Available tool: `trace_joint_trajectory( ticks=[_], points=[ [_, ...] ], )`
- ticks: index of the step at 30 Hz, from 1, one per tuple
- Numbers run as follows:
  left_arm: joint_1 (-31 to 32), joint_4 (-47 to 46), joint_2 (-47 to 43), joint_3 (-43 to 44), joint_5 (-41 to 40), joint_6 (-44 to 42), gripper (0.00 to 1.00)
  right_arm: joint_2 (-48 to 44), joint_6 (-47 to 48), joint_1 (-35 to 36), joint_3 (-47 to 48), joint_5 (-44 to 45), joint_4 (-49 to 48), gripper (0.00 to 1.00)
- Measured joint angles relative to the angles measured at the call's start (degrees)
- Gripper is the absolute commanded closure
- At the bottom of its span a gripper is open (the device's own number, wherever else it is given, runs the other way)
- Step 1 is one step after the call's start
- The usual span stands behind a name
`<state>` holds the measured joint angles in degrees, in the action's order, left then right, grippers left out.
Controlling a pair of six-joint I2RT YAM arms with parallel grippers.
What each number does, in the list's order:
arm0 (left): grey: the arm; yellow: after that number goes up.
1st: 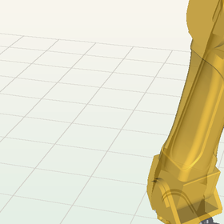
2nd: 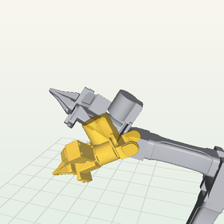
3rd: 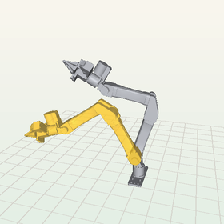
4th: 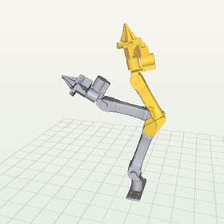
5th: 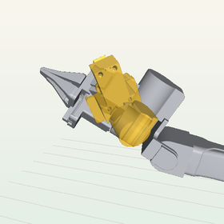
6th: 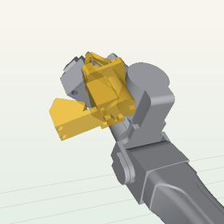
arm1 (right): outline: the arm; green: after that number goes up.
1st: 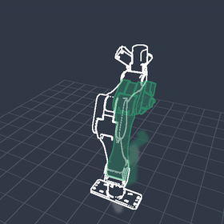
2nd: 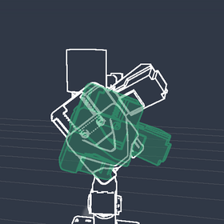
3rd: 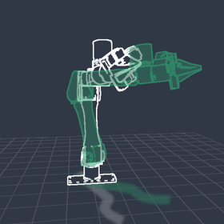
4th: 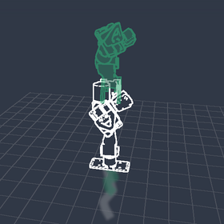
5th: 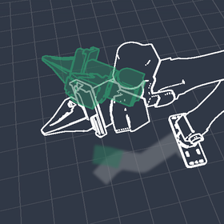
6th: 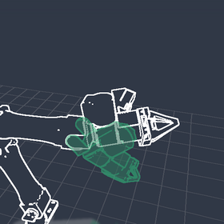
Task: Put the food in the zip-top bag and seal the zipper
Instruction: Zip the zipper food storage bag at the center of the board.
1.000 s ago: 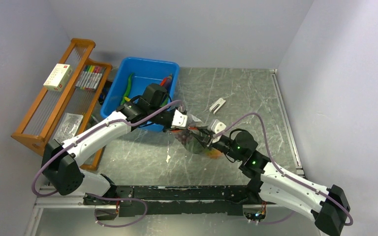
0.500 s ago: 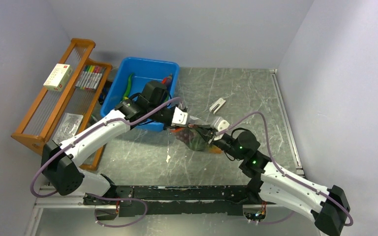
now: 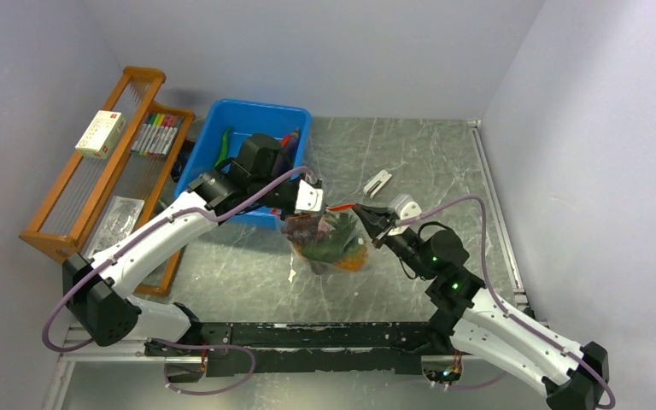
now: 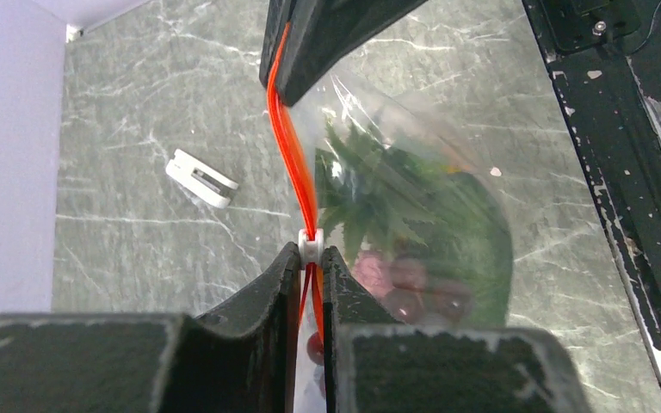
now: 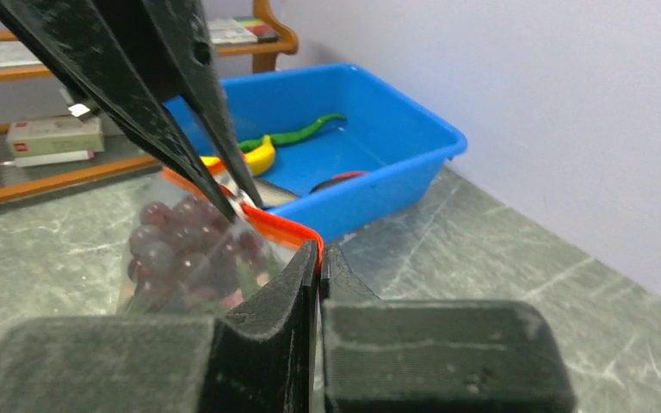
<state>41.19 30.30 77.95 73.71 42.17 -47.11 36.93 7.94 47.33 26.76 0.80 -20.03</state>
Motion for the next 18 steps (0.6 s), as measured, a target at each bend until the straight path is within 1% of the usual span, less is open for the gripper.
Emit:
trace_joint_trajectory(
  ticks=[5, 11, 17, 18],
  points=[
    [-0.3, 1.0, 0.7, 0.0, -1.1, 0.9, 0.93, -3.5, -2.9, -2.6, -2.8, 1.5, 1.3, 1.00],
    [-1.3, 1.2, 4.4, 1.7, -1.1, 2.2, 0.93, -5.7, -3.9, -5.4, -3.0, 4.0, 5.1, 1.00],
    [-1.6, 2.1, 7.5, 4.3, -1.1, 2.4, 0.93, -6.5, -6.2, -7.7, -3.0, 4.4, 8.6, 1.00],
    [-1.7, 2.2, 7.7, 4.4, -1.1, 2.6, 0.93, -6.6, -6.8, -7.7, -3.0, 4.4, 9.1, 0.92]
  ],
)
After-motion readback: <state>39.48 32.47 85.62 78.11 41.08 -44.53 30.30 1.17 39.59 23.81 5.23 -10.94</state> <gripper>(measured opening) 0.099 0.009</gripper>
